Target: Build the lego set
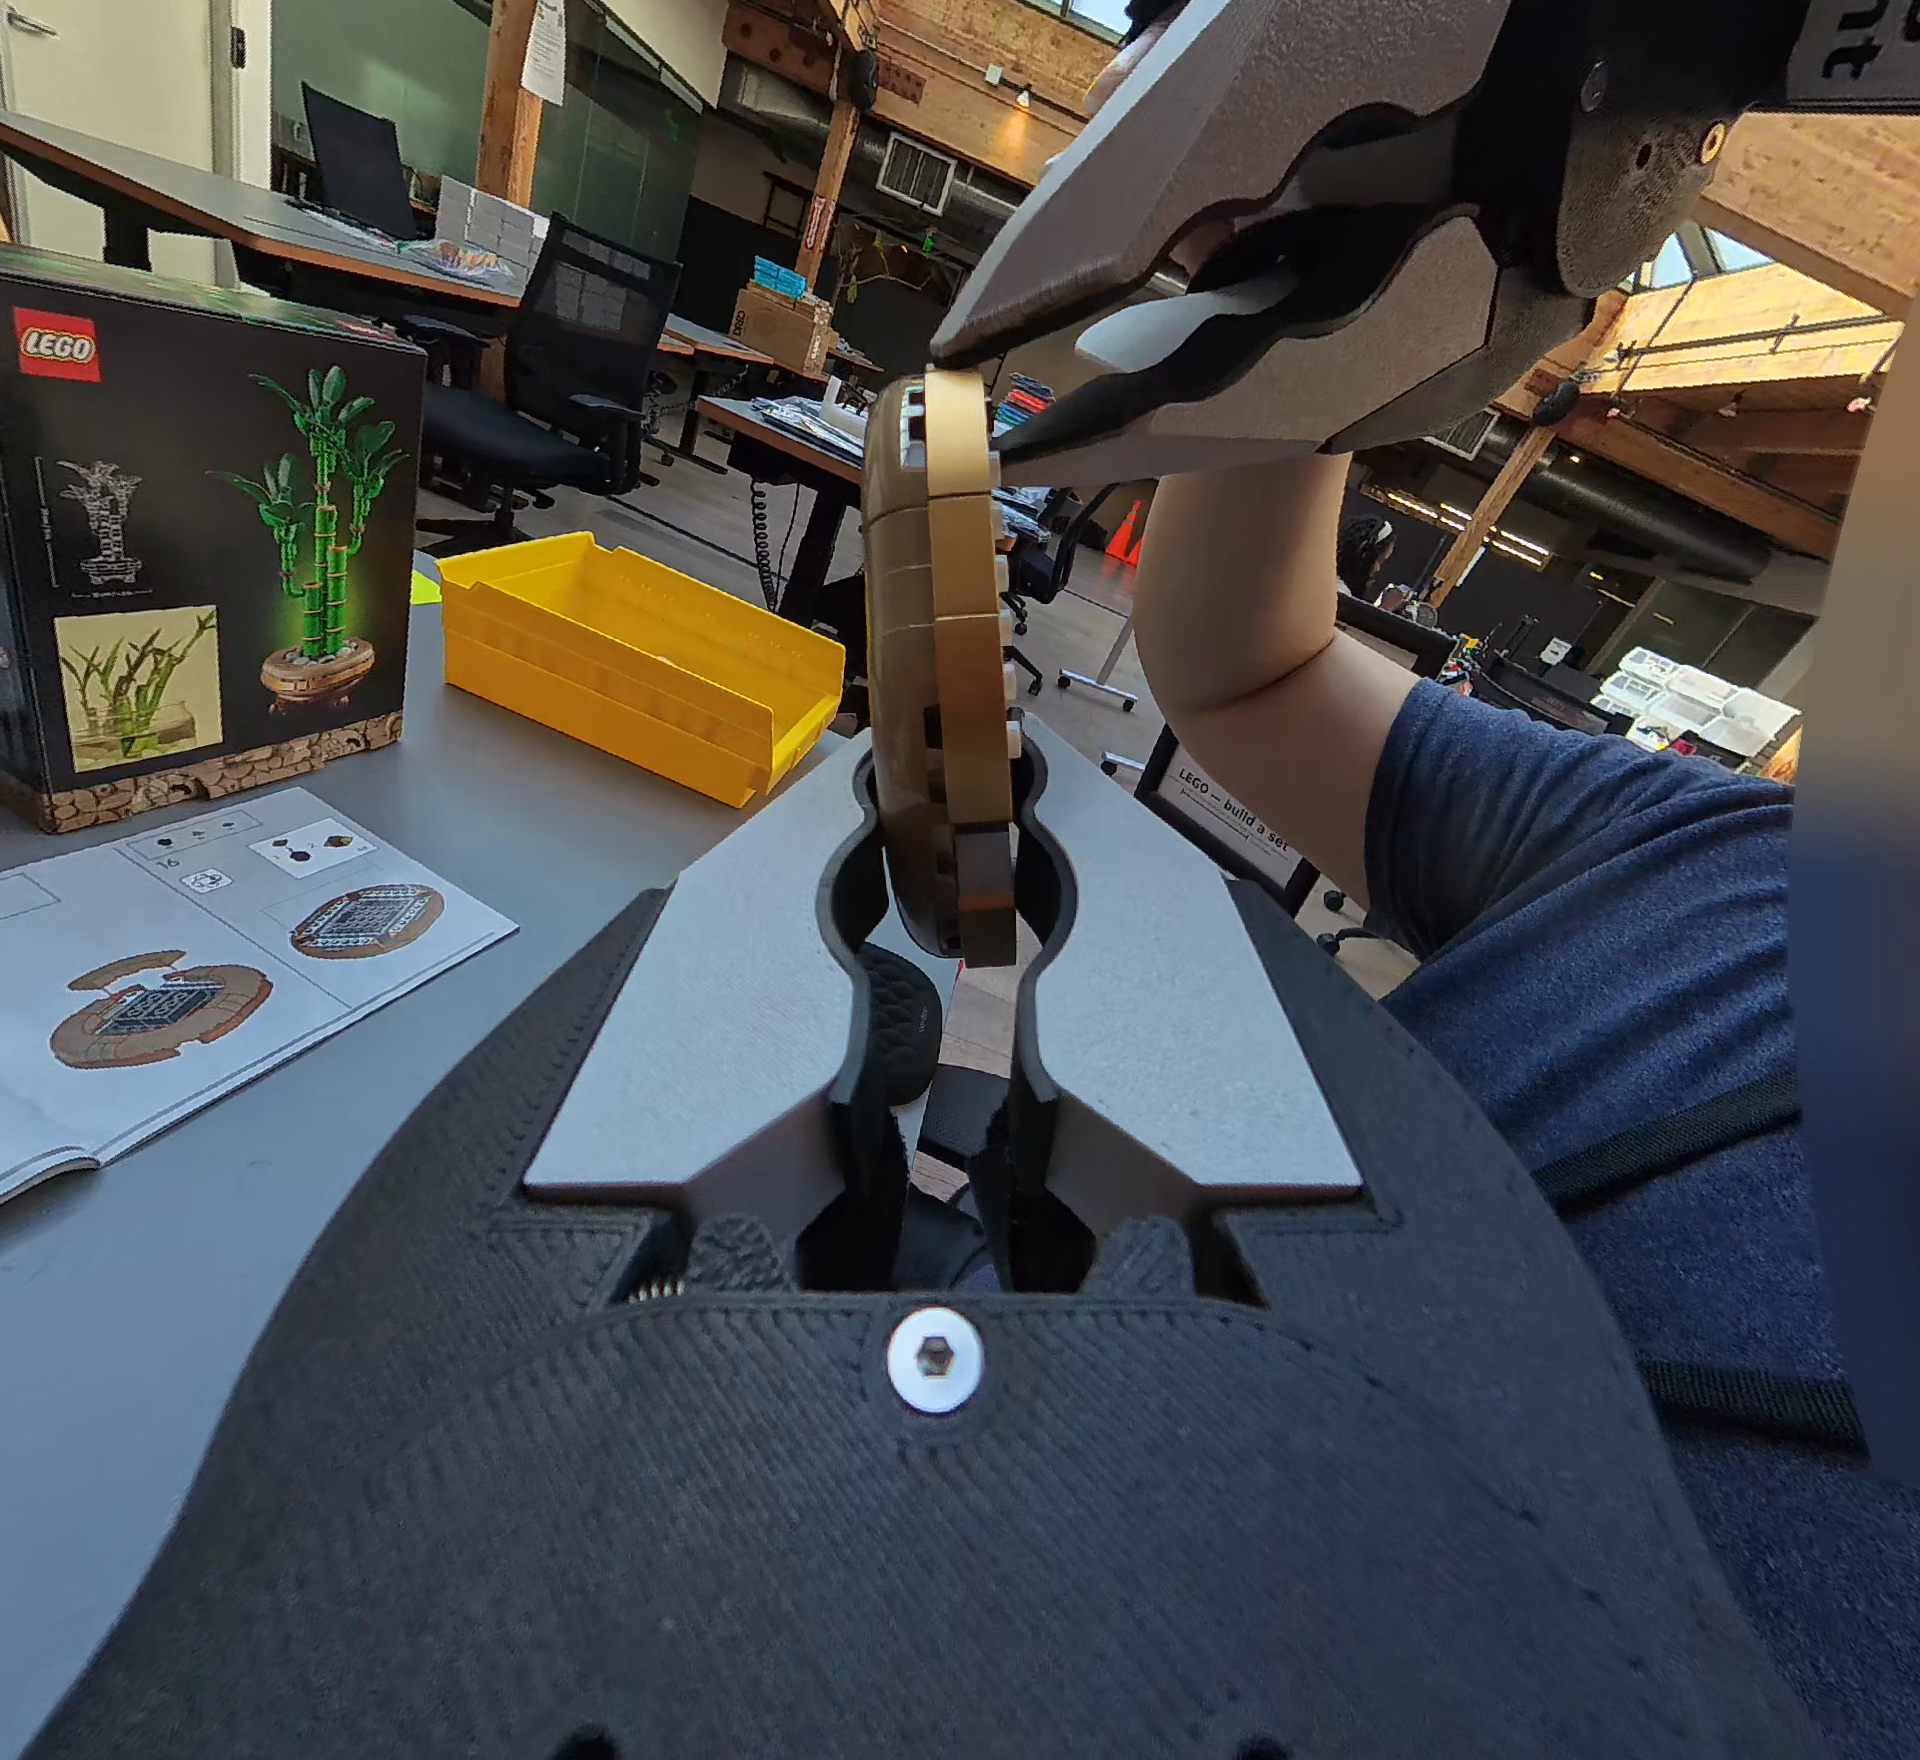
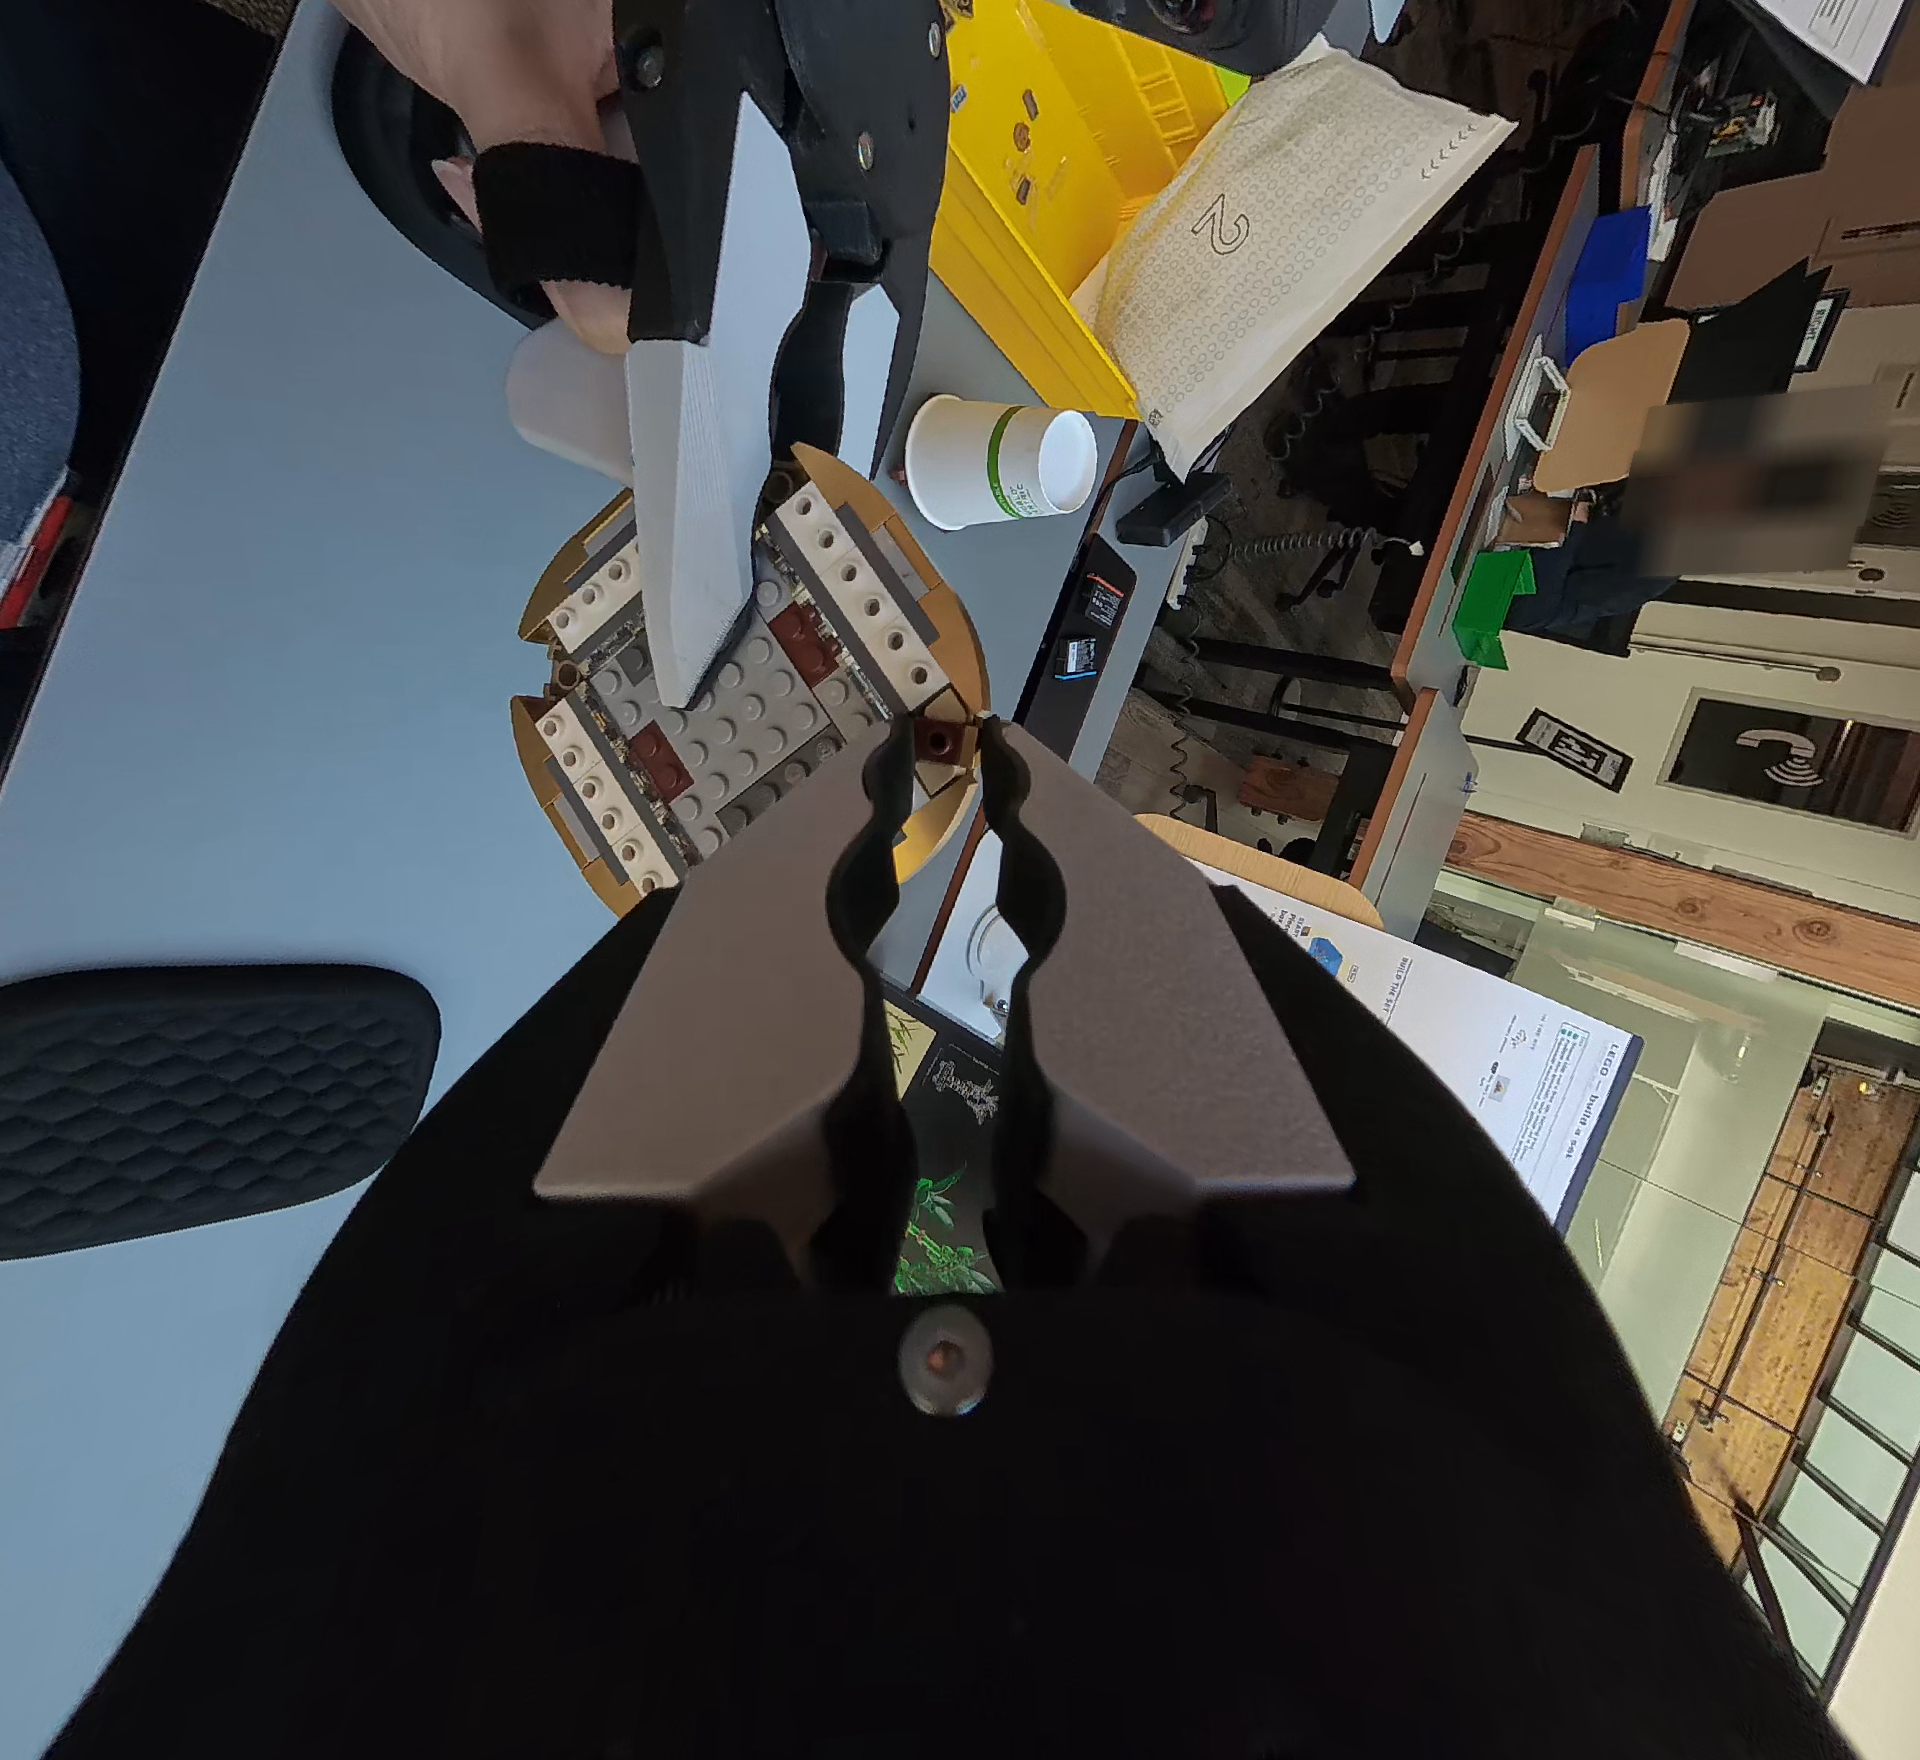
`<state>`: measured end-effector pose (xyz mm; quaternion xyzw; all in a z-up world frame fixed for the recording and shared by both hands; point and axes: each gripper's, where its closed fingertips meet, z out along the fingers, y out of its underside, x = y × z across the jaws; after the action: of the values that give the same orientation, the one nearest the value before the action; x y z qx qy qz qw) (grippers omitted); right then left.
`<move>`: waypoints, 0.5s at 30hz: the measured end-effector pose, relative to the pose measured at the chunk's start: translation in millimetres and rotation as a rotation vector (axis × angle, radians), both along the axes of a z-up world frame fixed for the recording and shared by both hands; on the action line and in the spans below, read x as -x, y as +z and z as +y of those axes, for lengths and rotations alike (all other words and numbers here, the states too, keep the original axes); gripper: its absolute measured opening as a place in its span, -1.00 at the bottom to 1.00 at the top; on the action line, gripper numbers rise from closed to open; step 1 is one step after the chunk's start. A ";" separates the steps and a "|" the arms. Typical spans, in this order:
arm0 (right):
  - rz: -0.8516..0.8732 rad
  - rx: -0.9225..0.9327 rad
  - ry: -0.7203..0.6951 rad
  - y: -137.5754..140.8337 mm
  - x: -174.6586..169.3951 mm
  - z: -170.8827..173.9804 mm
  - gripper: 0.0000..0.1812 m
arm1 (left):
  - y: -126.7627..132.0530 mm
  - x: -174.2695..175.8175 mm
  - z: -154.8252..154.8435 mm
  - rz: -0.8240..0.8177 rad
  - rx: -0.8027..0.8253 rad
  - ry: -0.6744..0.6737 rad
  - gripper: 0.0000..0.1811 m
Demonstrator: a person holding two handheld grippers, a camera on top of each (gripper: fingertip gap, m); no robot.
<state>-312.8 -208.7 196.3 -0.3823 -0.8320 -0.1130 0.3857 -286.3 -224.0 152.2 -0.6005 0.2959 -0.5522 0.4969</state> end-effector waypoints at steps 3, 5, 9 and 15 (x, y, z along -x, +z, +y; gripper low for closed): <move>-0.001 0.004 -0.004 0.2 -0.7 -0.2 -0.86 | 0.2 -0.6 -0.3 0.000 0.001 -0.003 -0.80; -0.004 0.002 -0.001 0.0 -1.3 -0.4 -0.86 | -0.2 -1.3 -0.4 0.002 0.001 -0.006 -0.80; -0.009 0.003 -0.002 -1.1 -2.3 0.1 -0.86 | -1.3 -2.1 -0.2 0.005 0.007 -0.012 -0.81; -0.023 0.003 -0.002 -2.8 -3.0 0.8 -0.86 | -3.0 -2.7 -0.1 0.010 0.015 -0.022 -0.81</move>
<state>-309.8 -207.9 193.5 -0.3825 -0.8361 -0.1166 0.3755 -283.5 -224.0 149.2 -0.6038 0.3007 -0.5567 0.4848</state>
